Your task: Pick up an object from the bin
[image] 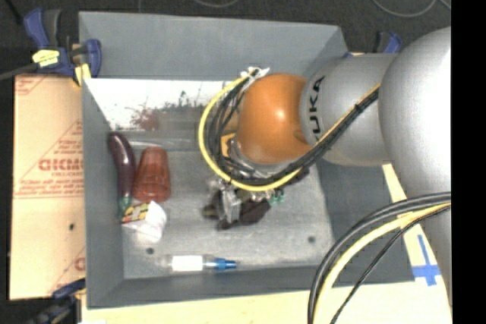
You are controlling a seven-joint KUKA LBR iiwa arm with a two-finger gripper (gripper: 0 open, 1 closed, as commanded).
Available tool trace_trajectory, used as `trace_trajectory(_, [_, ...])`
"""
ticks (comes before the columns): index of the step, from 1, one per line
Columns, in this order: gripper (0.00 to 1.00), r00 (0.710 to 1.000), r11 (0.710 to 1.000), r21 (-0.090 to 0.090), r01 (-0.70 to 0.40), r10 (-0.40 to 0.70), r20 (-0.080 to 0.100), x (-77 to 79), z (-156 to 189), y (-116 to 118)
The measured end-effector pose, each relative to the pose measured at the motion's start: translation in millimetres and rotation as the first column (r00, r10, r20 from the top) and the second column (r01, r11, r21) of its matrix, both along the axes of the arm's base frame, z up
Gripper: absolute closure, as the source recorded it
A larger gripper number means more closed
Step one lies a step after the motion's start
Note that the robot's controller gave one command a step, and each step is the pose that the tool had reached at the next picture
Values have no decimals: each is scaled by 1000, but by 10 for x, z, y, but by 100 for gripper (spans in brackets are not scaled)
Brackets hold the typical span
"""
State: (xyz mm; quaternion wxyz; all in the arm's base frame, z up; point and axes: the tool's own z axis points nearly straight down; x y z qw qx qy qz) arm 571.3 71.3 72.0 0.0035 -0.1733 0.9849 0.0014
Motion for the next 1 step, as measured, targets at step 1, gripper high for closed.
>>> trace_trajectory(1, [100, 1000, 1000, 0, 2, -2, 0, 0, 0, 0])
